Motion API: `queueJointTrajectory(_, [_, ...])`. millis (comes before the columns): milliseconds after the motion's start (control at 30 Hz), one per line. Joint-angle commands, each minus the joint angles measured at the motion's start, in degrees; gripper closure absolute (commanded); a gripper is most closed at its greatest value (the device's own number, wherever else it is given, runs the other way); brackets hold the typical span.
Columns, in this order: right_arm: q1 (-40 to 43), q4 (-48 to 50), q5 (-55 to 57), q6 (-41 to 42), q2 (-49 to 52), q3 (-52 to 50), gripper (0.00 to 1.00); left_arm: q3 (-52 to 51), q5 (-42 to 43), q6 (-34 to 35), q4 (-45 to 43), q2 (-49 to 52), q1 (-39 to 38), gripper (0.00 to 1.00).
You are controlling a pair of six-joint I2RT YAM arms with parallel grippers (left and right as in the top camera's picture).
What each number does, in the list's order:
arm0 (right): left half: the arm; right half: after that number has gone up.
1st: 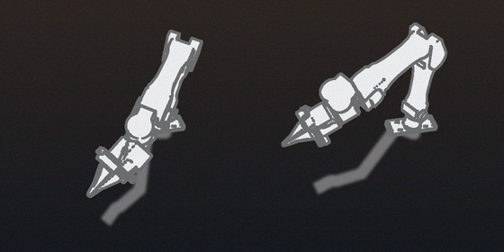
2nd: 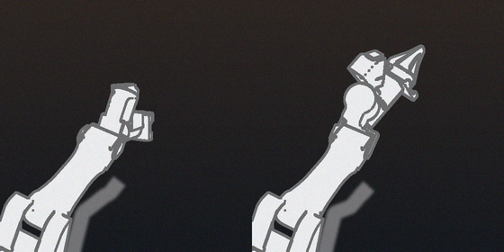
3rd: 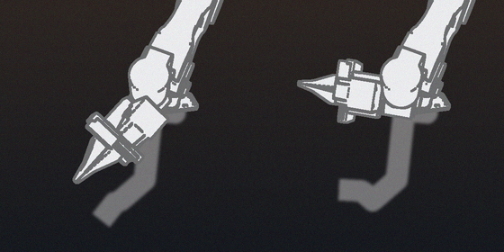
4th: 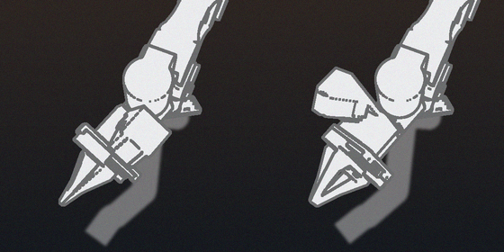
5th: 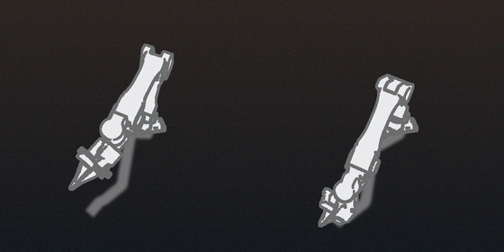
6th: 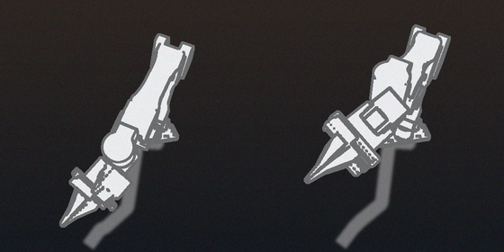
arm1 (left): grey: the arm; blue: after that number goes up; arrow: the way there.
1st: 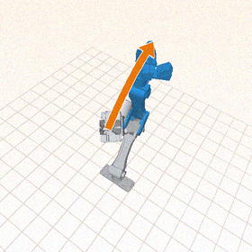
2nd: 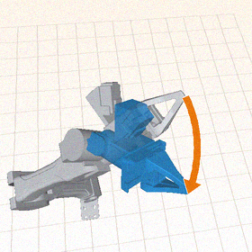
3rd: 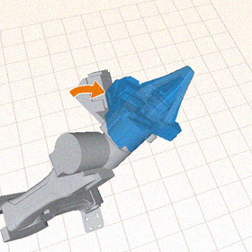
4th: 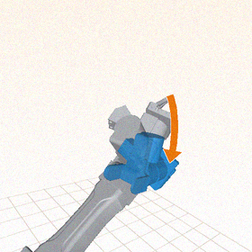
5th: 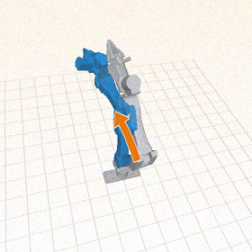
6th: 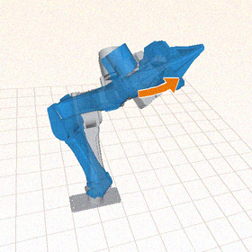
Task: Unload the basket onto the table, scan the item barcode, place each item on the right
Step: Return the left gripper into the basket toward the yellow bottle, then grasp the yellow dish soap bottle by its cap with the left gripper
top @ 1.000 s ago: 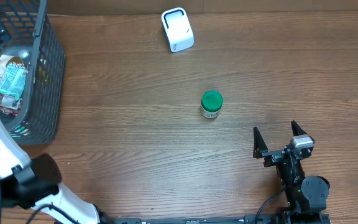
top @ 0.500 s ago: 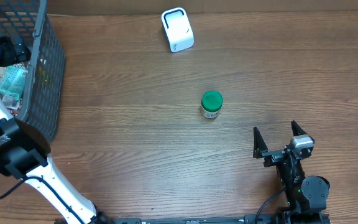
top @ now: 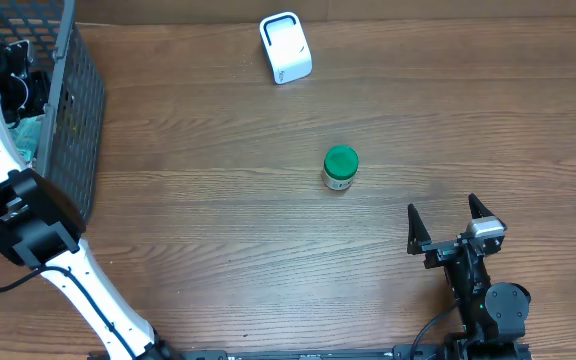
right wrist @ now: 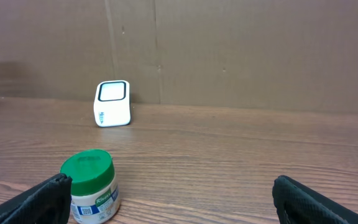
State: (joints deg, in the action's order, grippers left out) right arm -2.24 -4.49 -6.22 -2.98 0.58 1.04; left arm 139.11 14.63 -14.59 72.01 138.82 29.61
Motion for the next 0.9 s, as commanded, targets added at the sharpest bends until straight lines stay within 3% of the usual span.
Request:
queueJointTrajectory(0, [0.07, 0.26, -0.33, -0.11, -0.39, -0.59, 0.0, 0.48, -0.02, -0.61, 0.17, 1.64, -0.39, 0.36])
queueJointTrajectory(67, [0.07, 0.26, -0.33, -0.11, -0.39, -0.59, 0.0, 0.52, -0.04, -0.61, 0.04, 1.62, -0.39, 0.44])
queueJointTrajectory(133, [0.07, 0.26, -0.31, -0.09, -0.42, -0.59, 0.0, 0.61, -0.04, 0.61, 0.09, 1.29, -0.39, 0.57])
queueJointTrajectory(200, [0.07, 0.26, -0.33, -0.11, -0.42, -0.59, 0.0, 0.63, -0.09, 1.2, 0.02, 0.72, -0.37, 0.64])
queueJointTrajectory(467, [0.07, 0.26, -0.33, -0.09, -0.39, -0.59, 0.0, 2.86, -3.93, 6.29, -0.11, -7.19, -0.33, 0.71])
queueJointTrajectory(867, [0.07, 0.28, -0.33, -0.09, -0.42, -0.59, 0.0, 4.63, -6.01, 15.91, -1.64, -28.92, -0.42, 0.77])
